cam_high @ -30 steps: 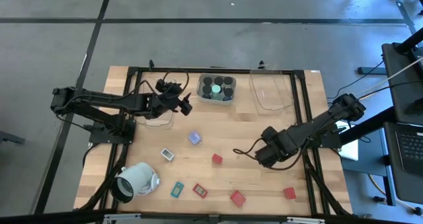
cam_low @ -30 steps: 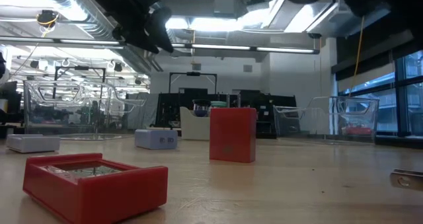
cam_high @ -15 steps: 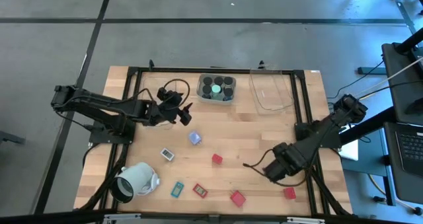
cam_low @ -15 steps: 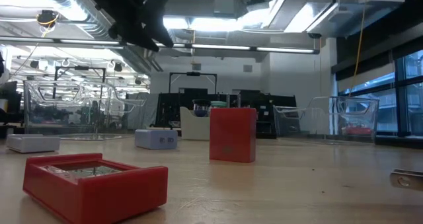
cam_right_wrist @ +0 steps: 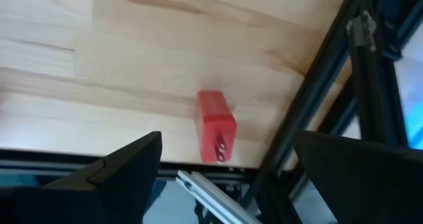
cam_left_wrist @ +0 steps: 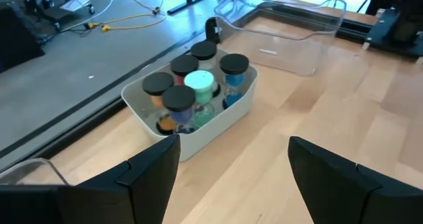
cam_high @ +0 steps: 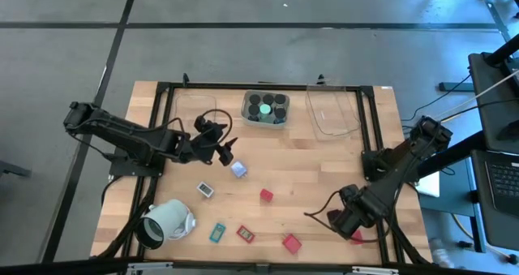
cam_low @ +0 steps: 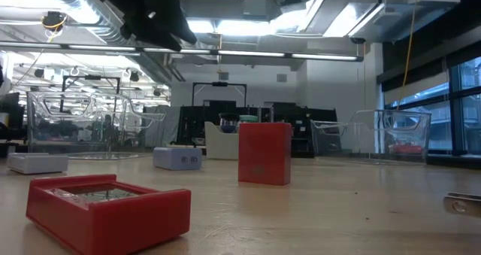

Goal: Pick & Place Office items
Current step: Put the bottom right red charger adapter into the right transparent bin, then put the top red charger adapter into the right transparent bin

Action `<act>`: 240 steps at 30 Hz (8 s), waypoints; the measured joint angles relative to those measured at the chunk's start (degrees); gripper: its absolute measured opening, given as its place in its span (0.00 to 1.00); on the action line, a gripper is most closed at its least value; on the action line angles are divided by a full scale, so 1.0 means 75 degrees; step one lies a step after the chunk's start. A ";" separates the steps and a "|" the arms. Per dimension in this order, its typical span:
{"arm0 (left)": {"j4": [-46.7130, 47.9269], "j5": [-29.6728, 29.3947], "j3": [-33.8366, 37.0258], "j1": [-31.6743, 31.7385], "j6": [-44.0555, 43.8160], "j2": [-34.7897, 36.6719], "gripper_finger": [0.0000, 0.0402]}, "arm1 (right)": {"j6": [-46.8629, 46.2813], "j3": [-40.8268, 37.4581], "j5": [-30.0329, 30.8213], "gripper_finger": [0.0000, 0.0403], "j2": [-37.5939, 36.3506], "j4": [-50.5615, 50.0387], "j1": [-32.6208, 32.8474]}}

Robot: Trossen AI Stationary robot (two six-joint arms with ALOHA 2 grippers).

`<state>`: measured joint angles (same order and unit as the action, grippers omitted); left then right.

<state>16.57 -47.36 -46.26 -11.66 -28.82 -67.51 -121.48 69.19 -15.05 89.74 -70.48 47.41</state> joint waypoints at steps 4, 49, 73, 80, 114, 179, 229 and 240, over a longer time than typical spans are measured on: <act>-0.0008 -0.0014 0.0000 -0.0059 -0.0028 0.0000 0.69 | -0.0046 0.0000 0.0295 0.86 0.0241 0.0098 0.0111; -0.0005 -0.0017 0.0000 -0.0056 -0.0143 0.0000 0.69 | 0.0665 -0.2060 -0.1769 0.43 0.1086 0.3990 0.0759; -0.0003 -0.0017 0.0000 -0.0056 -0.0257 0.0000 0.69 | 0.2044 -0.2060 0.2342 0.32 -0.0283 0.3240 -0.0489; -0.0002 0.0294 0.0000 -0.0056 -0.0262 0.0000 0.69 | 0.4777 -0.2060 0.3097 0.33 -0.0703 0.2427 -0.2344; -0.0004 0.0475 0.0000 -0.0056 0.0088 0.0000 0.69 | 0.9749 -0.2055 0.5038 0.32 -0.1275 0.1709 -0.9551; -0.0002 0.0537 0.0000 -0.0055 0.0603 0.0000 0.69 | 1.1881 -0.0417 0.4689 0.46 -0.1738 0.2128 -0.9579; -0.0049 0.1070 -0.0006 0.0026 0.0604 0.0003 0.69 | 1.1460 -0.1119 0.5906 0.80 0.2622 0.9313 -0.2558; 0.0000 0.1070 -0.0006 0.0026 0.0606 0.0003 0.69 | 1.1259 -0.1119 0.6123 0.79 0.3218 0.9576 -0.2563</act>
<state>16.58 -39.33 -46.30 -11.46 -24.27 -67.48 -37.03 60.80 30.87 113.87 1.34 28.18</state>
